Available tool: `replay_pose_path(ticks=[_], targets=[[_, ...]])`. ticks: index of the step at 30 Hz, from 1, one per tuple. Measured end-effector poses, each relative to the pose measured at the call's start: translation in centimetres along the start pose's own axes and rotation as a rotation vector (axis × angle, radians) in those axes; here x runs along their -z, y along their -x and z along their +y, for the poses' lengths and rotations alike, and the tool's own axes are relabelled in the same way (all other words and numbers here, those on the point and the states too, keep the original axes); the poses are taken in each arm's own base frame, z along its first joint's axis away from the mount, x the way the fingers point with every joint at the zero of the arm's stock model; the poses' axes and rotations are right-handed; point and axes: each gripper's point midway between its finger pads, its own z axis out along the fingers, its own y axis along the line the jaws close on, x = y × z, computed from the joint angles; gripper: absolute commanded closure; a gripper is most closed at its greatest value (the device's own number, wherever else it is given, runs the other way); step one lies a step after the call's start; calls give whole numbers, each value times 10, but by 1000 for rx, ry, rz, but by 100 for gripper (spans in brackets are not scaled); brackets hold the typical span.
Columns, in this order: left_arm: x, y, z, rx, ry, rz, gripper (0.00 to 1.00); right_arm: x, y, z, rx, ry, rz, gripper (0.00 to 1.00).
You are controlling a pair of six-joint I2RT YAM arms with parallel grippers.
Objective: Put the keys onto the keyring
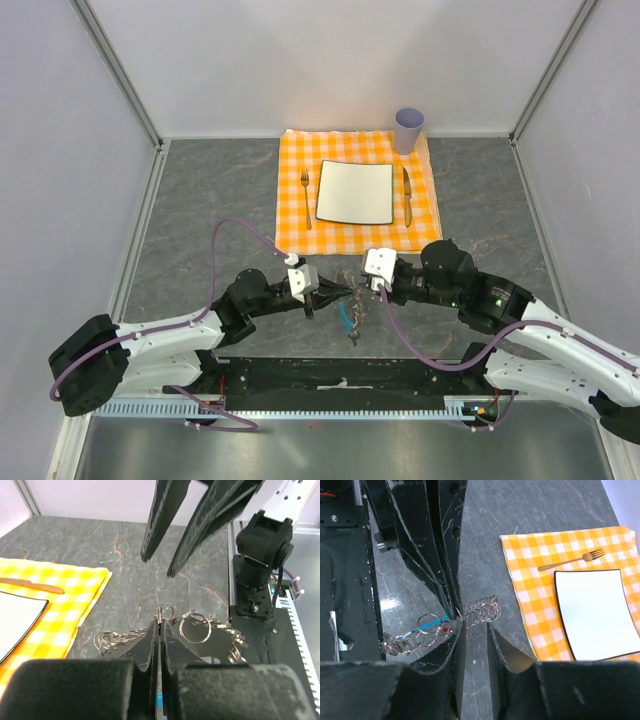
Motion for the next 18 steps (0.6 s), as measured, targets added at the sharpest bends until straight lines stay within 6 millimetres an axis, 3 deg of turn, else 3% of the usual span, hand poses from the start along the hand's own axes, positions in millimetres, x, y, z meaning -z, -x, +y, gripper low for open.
replay_pose_path(ticks=[8, 18], targets=[[-1, 15, 1, 16, 9, -64, 98, -9, -17, 8, -40, 24, 39, 68], [2, 18, 0, 22, 11, -90, 98, -13, -19, 8, -55, 18, 38, 72]])
